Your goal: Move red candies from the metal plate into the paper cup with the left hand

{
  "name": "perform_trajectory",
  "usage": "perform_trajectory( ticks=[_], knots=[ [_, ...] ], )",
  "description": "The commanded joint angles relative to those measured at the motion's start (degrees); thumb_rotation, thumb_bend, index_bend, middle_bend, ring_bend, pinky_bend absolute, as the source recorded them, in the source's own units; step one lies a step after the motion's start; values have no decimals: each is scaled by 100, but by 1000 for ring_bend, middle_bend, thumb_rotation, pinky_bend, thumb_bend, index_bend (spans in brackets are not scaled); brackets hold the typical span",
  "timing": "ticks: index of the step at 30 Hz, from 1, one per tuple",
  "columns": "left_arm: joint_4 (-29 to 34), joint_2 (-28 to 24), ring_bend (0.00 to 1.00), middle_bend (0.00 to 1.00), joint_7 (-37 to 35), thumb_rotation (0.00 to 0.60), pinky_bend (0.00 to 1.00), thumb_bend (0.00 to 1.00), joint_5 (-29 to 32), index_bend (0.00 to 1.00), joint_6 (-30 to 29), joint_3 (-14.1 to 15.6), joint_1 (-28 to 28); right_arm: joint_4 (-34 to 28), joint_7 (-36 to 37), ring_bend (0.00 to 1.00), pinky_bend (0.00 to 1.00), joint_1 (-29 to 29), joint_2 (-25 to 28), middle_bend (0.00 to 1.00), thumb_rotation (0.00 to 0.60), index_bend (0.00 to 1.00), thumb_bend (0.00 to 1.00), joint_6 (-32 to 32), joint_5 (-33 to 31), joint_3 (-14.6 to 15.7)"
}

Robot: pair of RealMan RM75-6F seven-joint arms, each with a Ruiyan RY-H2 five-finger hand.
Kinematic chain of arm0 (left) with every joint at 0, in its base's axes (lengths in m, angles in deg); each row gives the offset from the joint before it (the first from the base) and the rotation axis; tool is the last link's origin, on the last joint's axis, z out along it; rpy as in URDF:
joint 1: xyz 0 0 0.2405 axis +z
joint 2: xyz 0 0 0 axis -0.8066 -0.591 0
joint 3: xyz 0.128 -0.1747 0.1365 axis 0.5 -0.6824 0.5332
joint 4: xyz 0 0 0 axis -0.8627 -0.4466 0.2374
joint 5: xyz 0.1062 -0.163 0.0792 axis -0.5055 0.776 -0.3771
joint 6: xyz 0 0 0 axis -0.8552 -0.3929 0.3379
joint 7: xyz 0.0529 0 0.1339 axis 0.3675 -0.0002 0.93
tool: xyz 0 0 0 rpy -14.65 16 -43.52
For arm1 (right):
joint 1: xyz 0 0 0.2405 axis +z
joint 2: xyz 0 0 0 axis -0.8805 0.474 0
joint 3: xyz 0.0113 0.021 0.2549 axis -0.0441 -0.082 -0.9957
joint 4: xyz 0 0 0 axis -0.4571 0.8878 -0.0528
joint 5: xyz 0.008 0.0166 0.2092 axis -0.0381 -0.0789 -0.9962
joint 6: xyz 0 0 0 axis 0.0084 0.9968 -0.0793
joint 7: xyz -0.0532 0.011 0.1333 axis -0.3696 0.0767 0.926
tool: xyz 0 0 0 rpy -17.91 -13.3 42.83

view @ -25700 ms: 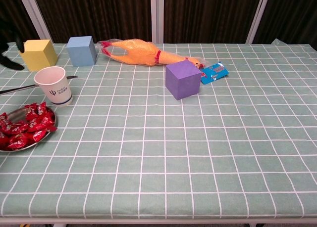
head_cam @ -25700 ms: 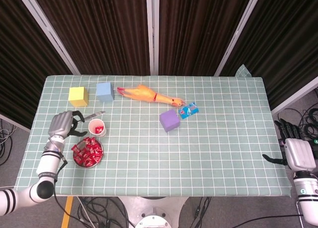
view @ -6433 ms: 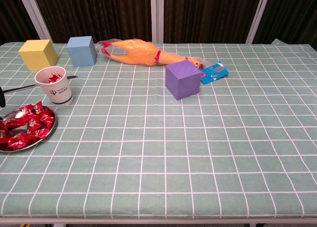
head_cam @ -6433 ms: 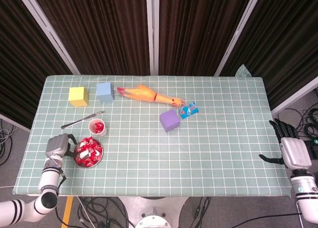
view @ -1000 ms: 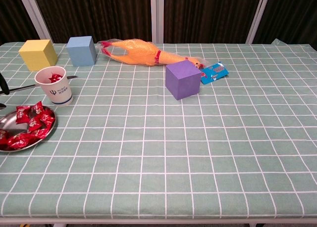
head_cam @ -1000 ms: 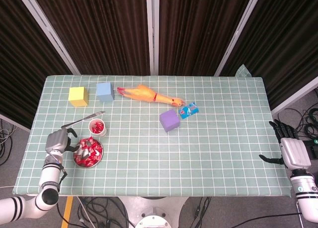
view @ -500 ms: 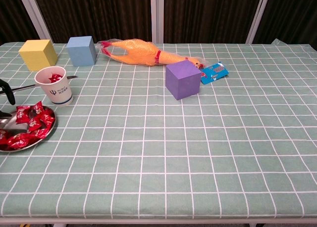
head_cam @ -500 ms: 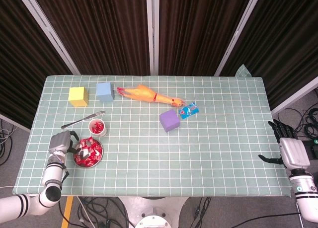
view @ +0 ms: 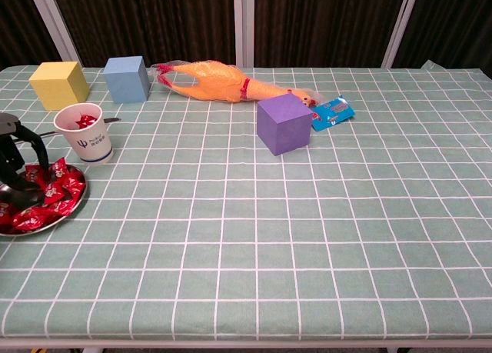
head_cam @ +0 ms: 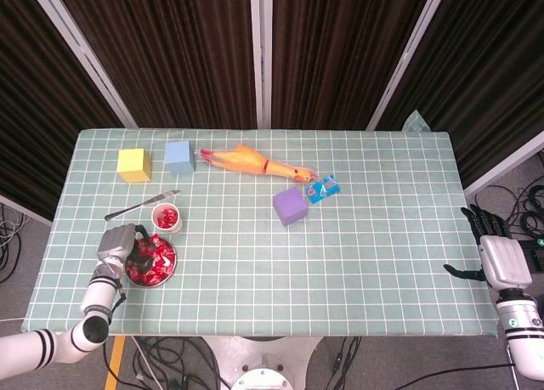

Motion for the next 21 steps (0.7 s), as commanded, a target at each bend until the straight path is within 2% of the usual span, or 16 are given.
perform_trajectory(
  ticks=[1, 14, 21],
  knots=[
    [-90, 42, 1000, 1000, 37, 600, 1000, 253, 50, 516, 17, 23, -33, -2, -8, 0, 0, 4, -3, 0, 514, 0, 0, -7, -8, -2],
    [-173, -109, 1000, 1000, 130, 600, 1000, 254, 294, 519, -62, 128, 31, -26, -29, 0, 0, -3, -19, 0, 512, 0, 0, 24, 22, 9],
    [-70, -160, 1000, 1000, 67, 600, 1000, 254, 228, 523, -88, 126, 72, -82, -53, 0, 0, -2, 13, 0, 514, 0, 0, 53, 38, -2]
  ],
)
